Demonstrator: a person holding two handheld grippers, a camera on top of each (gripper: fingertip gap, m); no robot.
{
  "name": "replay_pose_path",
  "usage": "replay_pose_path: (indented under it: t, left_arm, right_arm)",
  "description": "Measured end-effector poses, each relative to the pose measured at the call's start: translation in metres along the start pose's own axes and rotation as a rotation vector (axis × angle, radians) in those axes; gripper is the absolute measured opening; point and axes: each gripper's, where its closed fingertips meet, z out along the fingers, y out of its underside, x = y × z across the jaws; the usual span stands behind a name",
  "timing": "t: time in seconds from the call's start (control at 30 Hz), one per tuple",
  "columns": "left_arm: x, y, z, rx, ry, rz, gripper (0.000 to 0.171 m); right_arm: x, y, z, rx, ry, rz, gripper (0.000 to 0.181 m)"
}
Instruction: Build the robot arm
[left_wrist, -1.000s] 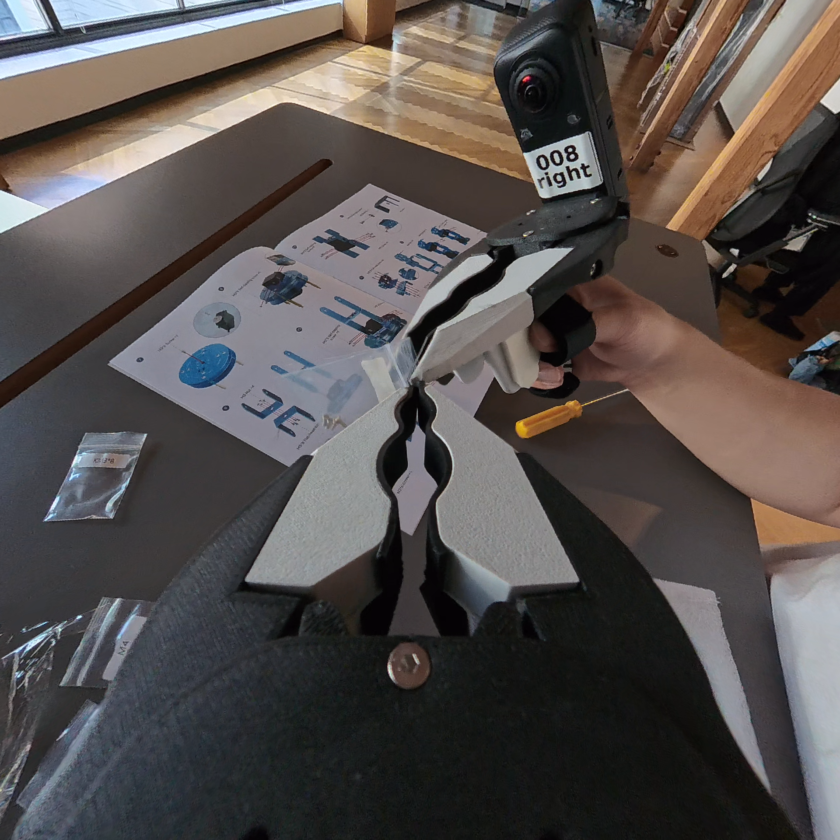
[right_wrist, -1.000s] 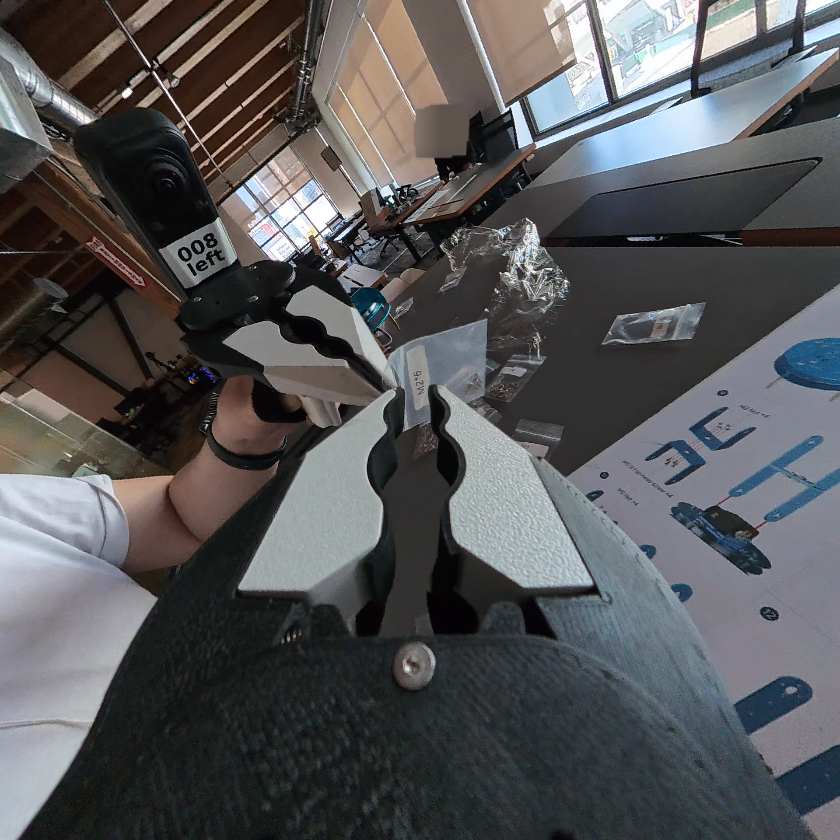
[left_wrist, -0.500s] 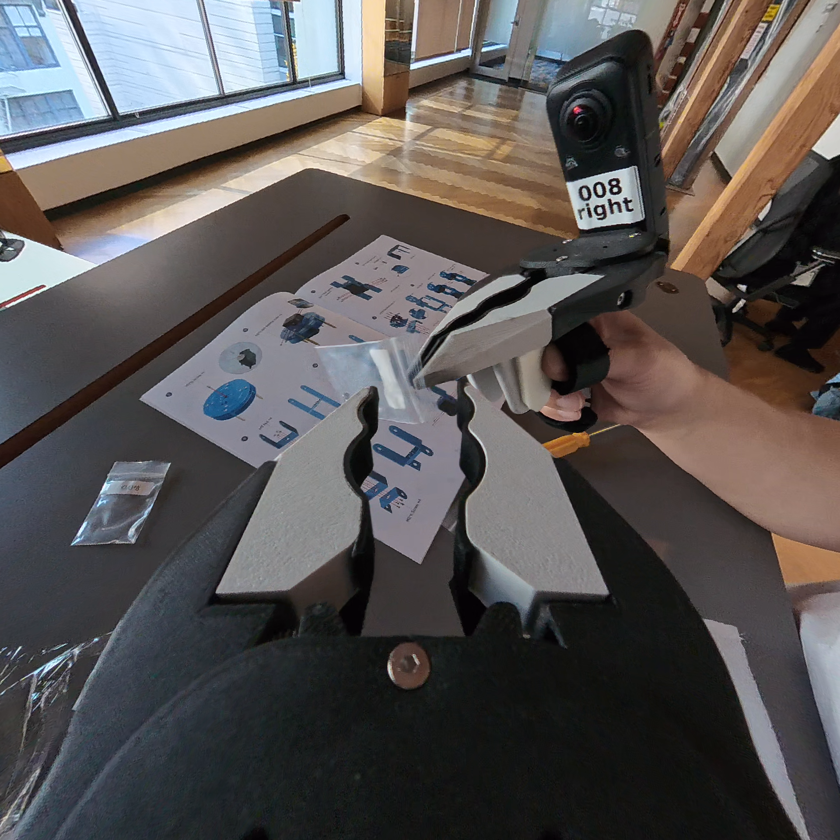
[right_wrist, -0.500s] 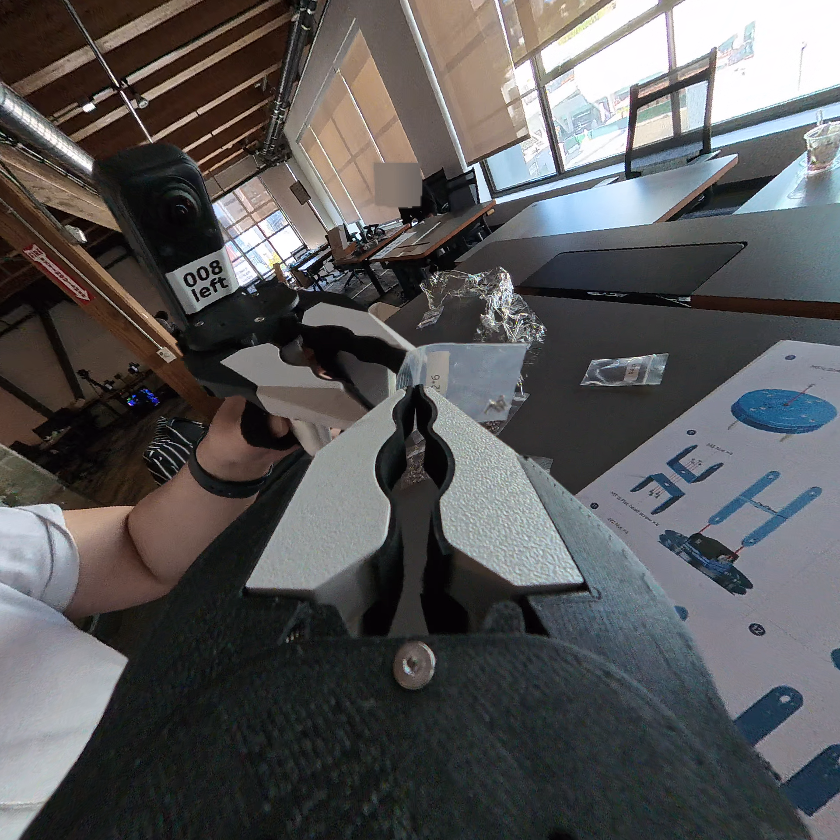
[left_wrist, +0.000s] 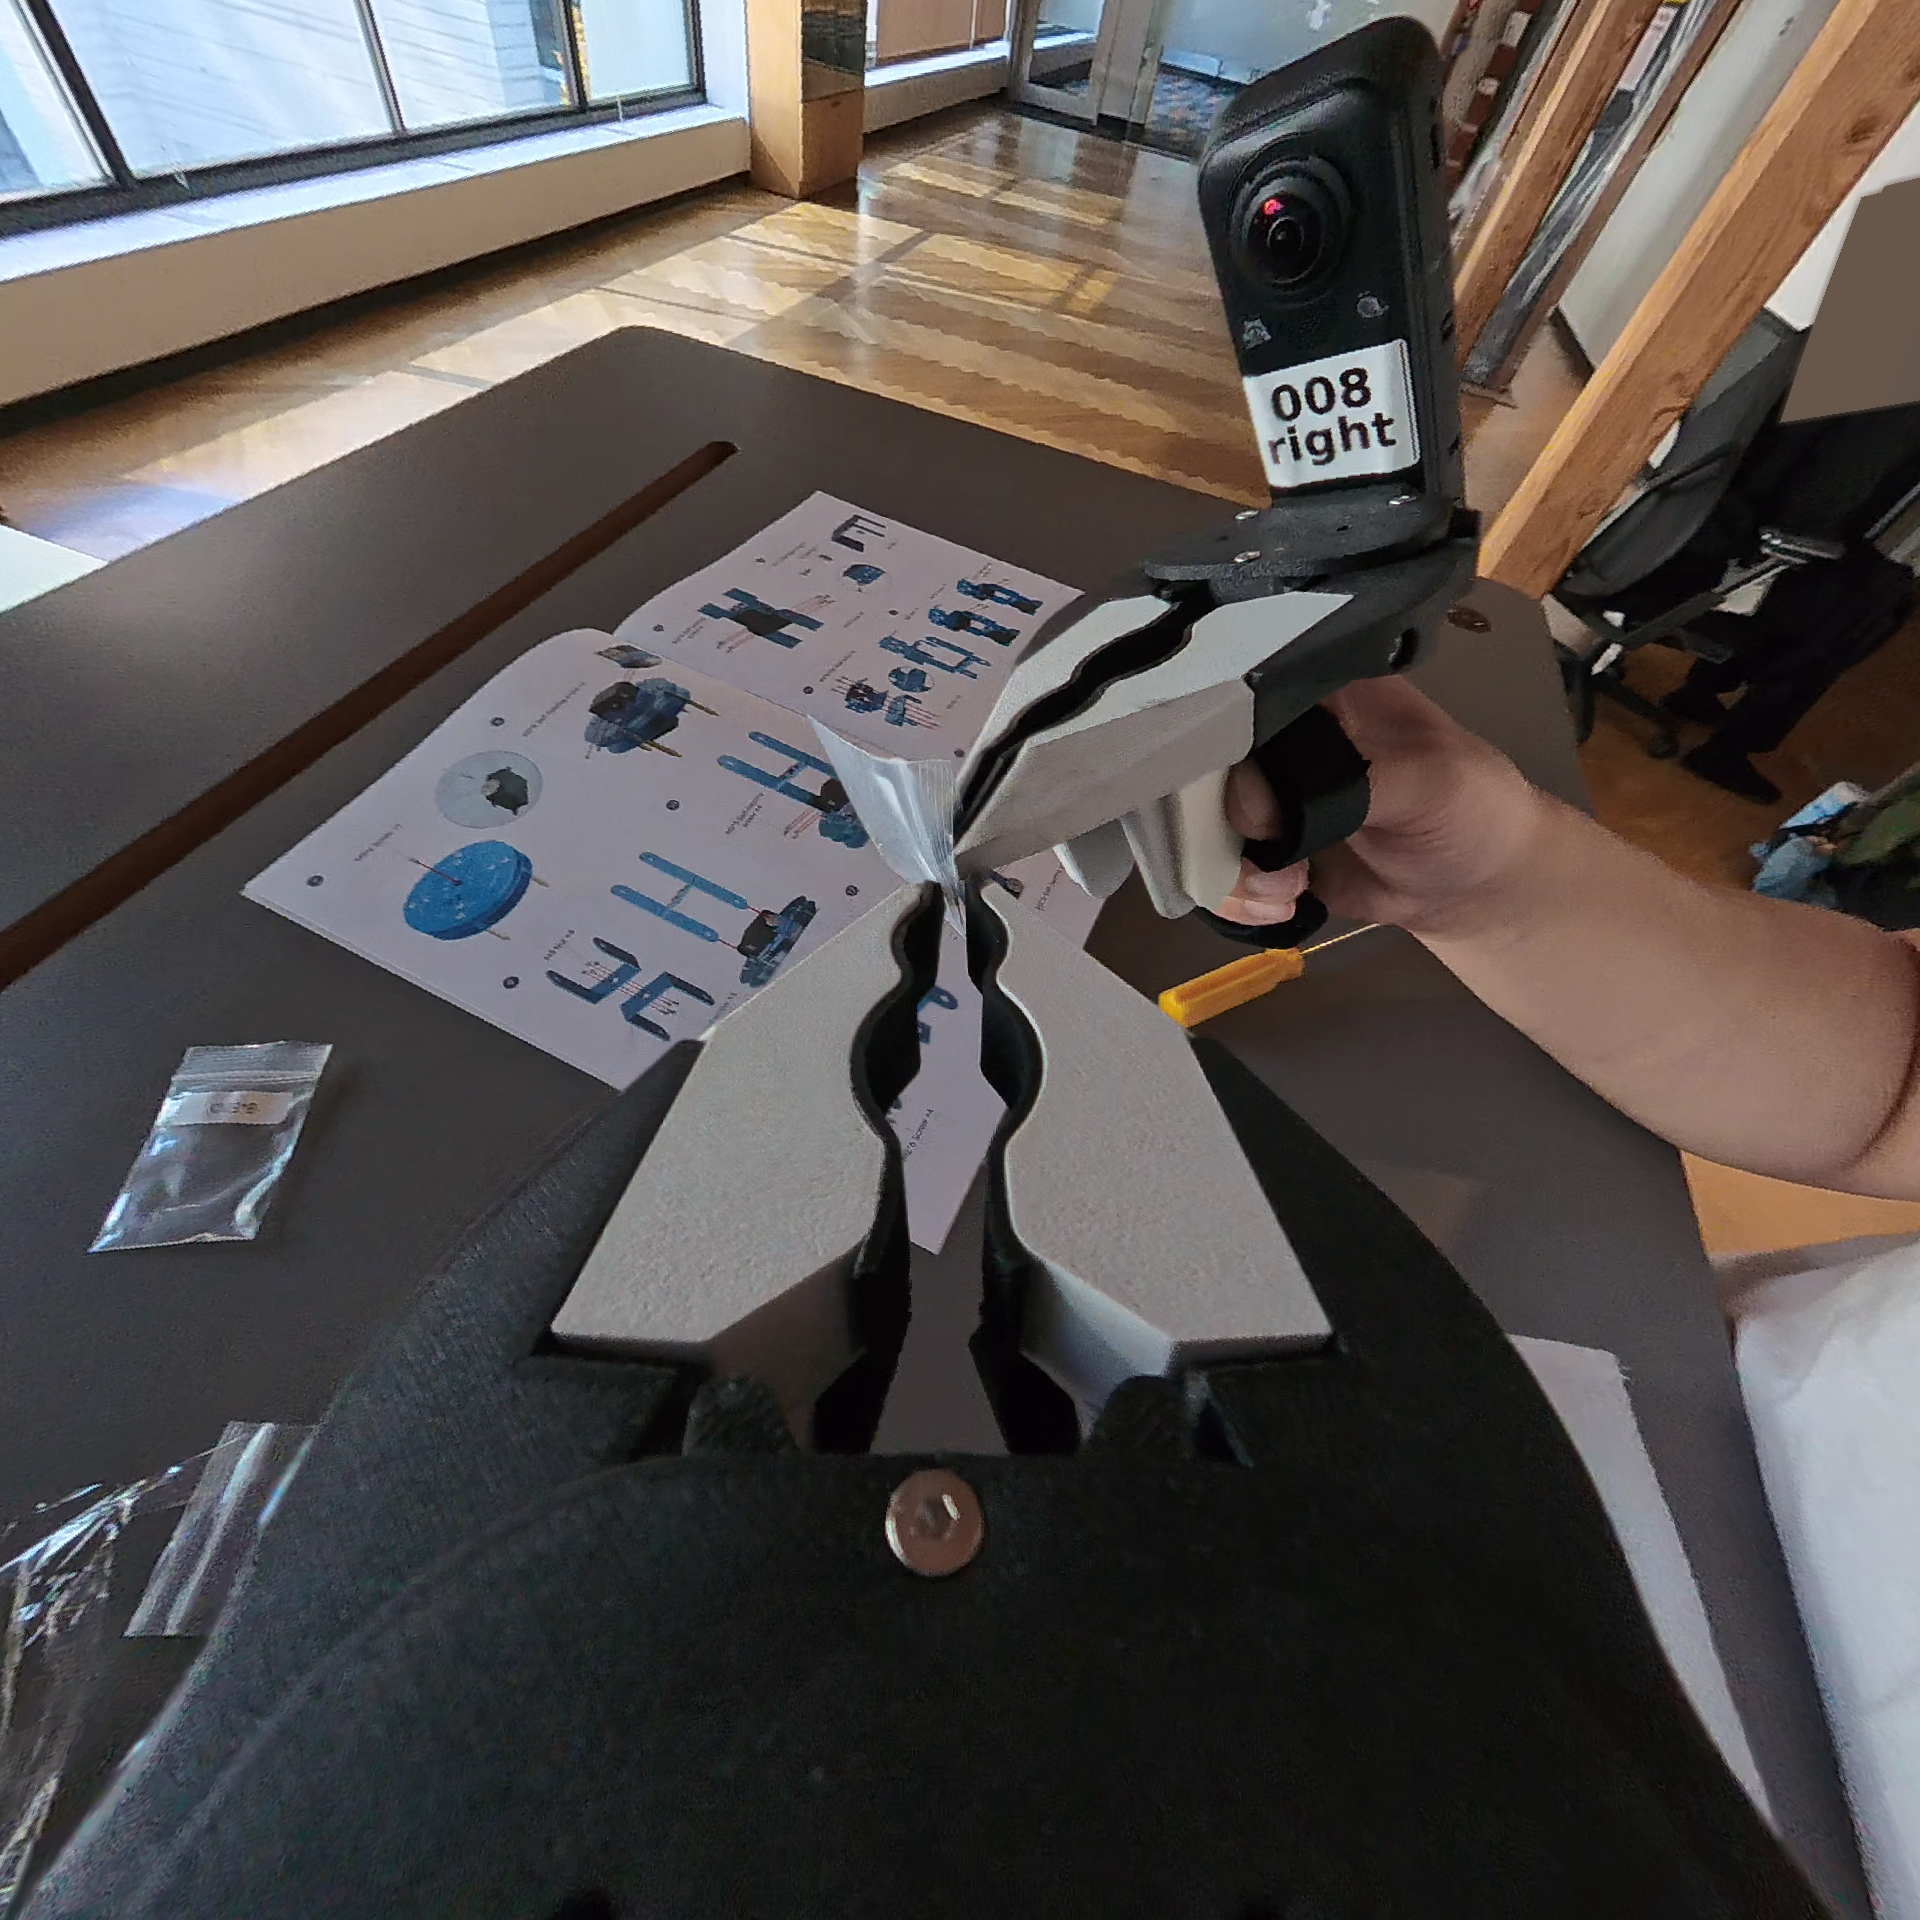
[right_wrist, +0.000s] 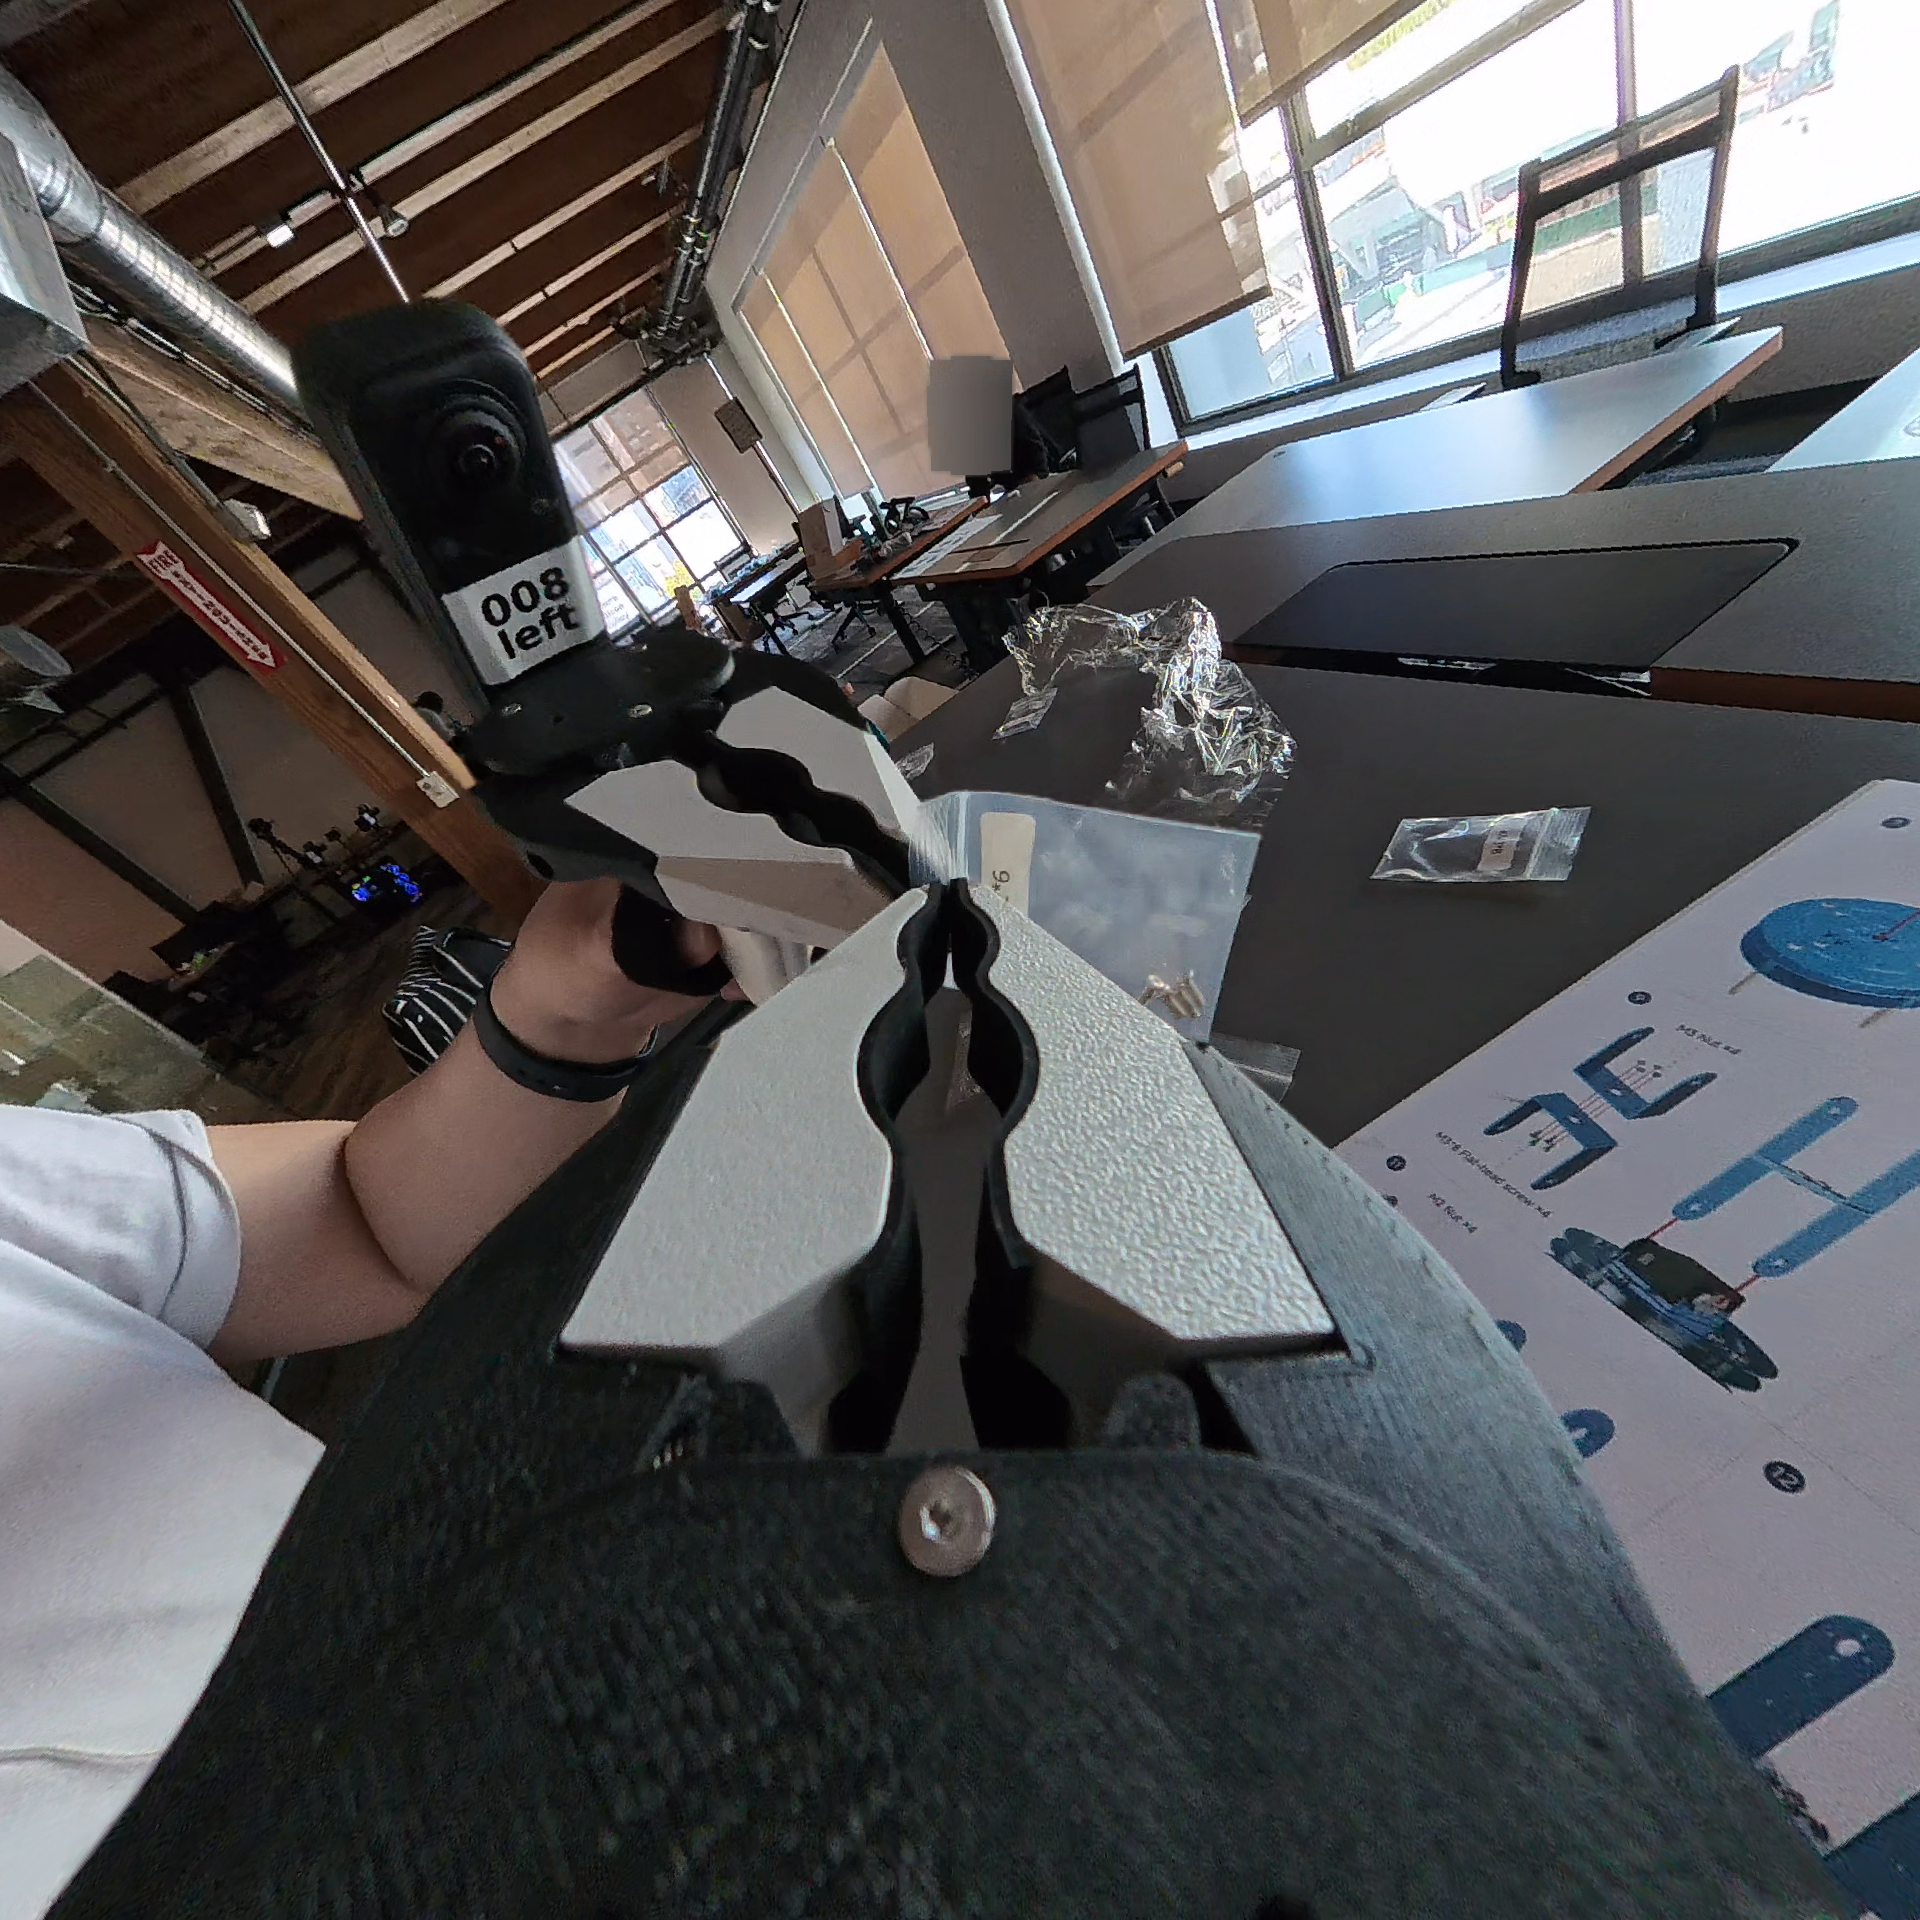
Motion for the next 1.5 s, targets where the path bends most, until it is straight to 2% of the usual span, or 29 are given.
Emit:
replay_pose_path:
  t: [0.37,0.63,0.7,0.83,1.0,1.1,1.2,1.33,1.5]
  left_arm:
    - [0.005,0.000,-0.003,0.037,0.189,-0.187,0.003]
    - [0.001,0.000,-0.002,0.055,0.177,-0.197,0.000]
    - [-0.006,0.004,0.001,0.033,0.122,-0.197,0.000]
    - [-0.031,0.022,0.012,-0.038,-0.090,-0.175,0.000]
    - [-0.056,0.023,0.020,0.038,-0.289,-0.264,0.000]
    - [-0.079,0.034,0.028,0.007,-0.417,-0.296,0.000]
    - [-0.099,0.032,0.030,0.056,-0.518,-0.323,0.000]
    - [-0.117,0.028,0.033,0.157,-0.595,-0.348,0.000]
    - [-0.128,0.033,0.037,0.140,-0.702,-0.304,0.000]
  right_arm:
    - [-0.004,0.002,-0.002,-0.028,-0.013,-0.032,0.000]
    - [-0.003,0.002,-0.002,-0.027,-0.008,-0.024,0.000]
    - [0.003,0.003,-0.001,-0.026,0.033,-0.022,0.000]
    - [0.031,0.015,0.011,-0.050,0.218,-0.066,0.000]
    - [0.053,0.011,0.020,0.024,0.327,-0.020,0.000]
    - [0.078,0.018,0.030,0.005,0.475,-0.085,0.000]
    - [0.094,0.013,0.039,0.056,0.586,-0.124,0.000]
    - [0.109,0.005,0.047,0.100,0.694,-0.177,0.000]
    - [0.118,0.009,0.049,0.086,0.787,-0.231,0.000]
